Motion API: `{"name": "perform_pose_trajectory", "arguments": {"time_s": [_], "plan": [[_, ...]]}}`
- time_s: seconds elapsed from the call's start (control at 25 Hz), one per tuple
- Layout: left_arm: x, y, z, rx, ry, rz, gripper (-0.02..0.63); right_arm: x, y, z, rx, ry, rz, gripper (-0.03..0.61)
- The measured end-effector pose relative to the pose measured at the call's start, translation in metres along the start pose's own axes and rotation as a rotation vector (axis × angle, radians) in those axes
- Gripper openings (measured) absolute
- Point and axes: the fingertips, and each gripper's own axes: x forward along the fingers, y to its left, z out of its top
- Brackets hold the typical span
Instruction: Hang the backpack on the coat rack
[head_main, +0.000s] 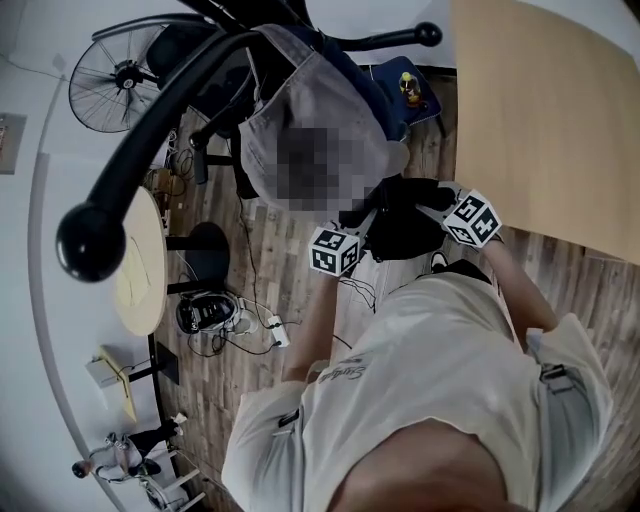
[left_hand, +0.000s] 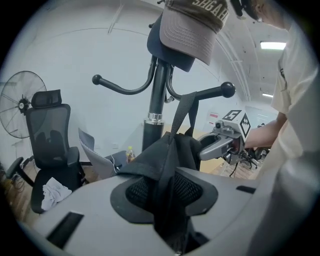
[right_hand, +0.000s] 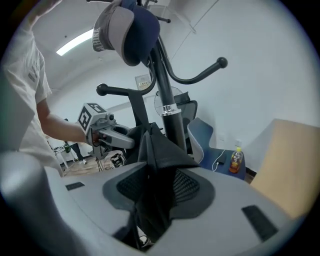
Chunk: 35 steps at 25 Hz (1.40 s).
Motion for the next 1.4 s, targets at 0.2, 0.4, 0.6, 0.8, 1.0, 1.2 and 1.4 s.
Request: {"name": "perform_pose_trajectory", "arguments": {"time_s": [0.2, 0.4, 0.6, 0.8, 1.0, 1.2, 1.4], "plan": [[-0.033, 0.000, 0.000, -0.028, -0.019, 0.048, 0.132, -0.037, 0.007, 0.006, 0.041, -0.018, -0.120, 0.110], [-0.059, -0.005, -0.006, -0.097, -0.055, 0.034, 0.126, -0.064, 0.029, 0.006, 0.077, -0.052, -0.185, 0.039], [-0.077, -0.024, -0.012, -0.050, -0.061, 0.008, 0.040, -0.083, 0.059, 0.016, 0.026, -0.089, -0.247, -0.005], [-0.090, -0.055, -0.002, 0.056, -0.075, -0.048, 0.025, -0.096, 0.086, 0.032, -0.017, -0.124, -0.301, -0.006], [-0.116, -0.074, 0.029, 0.056, -0.167, -0.016, 0.023, -0.123, 0.115, 0.064, -0.043, -0.185, -0.324, -0.006], [-0.141, -0.086, 0.054, 0.041, -0.214, 0.026, 0.024, -0.141, 0.132, 0.092, -0.096, -0.239, -0.296, -0.006], [-0.160, -0.087, 0.074, 0.072, -0.239, 0.110, 0.023, -0.151, 0.141, 0.124, -0.163, -0.302, -0.256, -0.006]]}}
